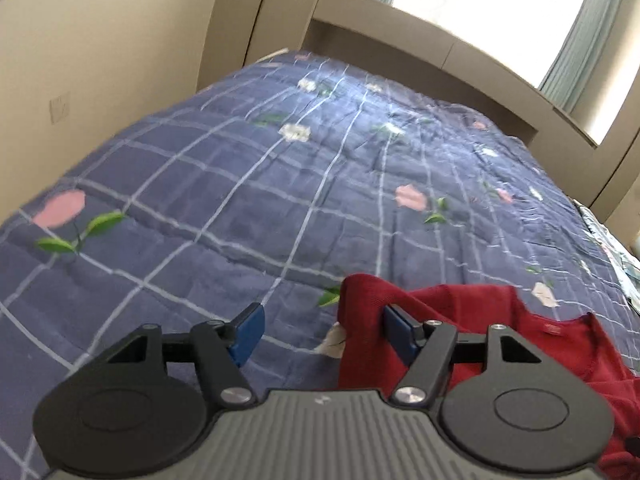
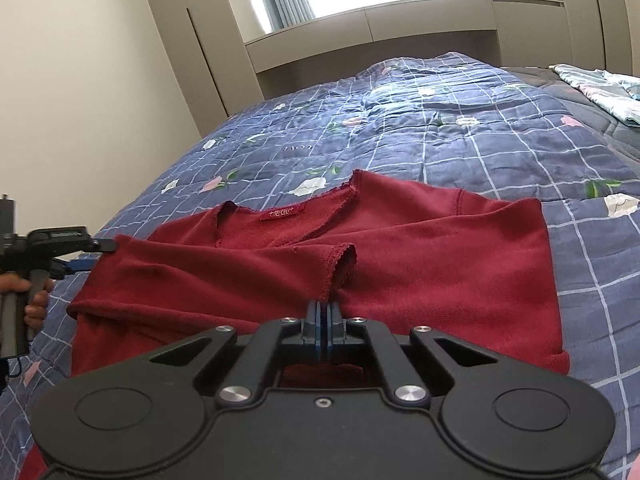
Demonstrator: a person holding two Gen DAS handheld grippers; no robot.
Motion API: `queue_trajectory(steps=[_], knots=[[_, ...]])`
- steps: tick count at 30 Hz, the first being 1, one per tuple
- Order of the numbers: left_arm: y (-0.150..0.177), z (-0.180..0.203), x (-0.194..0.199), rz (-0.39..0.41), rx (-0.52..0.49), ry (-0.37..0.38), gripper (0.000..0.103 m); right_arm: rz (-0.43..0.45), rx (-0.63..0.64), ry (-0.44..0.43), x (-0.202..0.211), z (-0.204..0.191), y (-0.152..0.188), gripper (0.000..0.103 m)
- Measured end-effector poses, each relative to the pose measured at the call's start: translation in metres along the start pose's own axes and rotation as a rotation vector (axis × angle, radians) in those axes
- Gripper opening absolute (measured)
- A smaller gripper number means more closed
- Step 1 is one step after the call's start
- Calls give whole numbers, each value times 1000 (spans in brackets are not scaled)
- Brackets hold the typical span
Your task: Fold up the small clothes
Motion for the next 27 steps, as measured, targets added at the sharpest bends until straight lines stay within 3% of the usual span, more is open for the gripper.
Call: queue_trajectory(steps=[7, 10, 12, 14, 19, 23, 25, 27], knots=[[9, -1, -4, 31, -36, -22, 73, 4, 32, 9, -4, 1, 4, 3], [6, -1, 11, 53, -35, -28, 86, 25, 60, 13, 1, -2, 2, 14], [6, 2, 24, 95, -62, -12, 90, 49, 79, 20, 6, -3, -2, 35], [10, 4, 29, 103, -86, -23, 91, 68, 124, 58, 6, -4, -10, 46], [25, -3, 11, 43, -85, -101, 91, 42, 208, 155, -14, 4, -19, 50], [26, -4, 16, 55, -84, -104, 92, 6, 209, 188, -24, 16, -11, 52], [28, -4, 28, 57, -84, -81, 95, 24, 207, 183, -16, 13, -12, 58], [34, -7, 46, 72, -68, -42, 100, 43, 217, 155, -3, 7, -12, 72]])
Point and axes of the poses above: each gripper's, at about its wrist camera, not at the fingertips, and x roughly against the way its jaws point, z to its right, y to its underside, the point moved 8 cm from there along -x, roughly the way its jaws point, and after that the axes turned 15 degrees about -y, right-handed, at the moved point
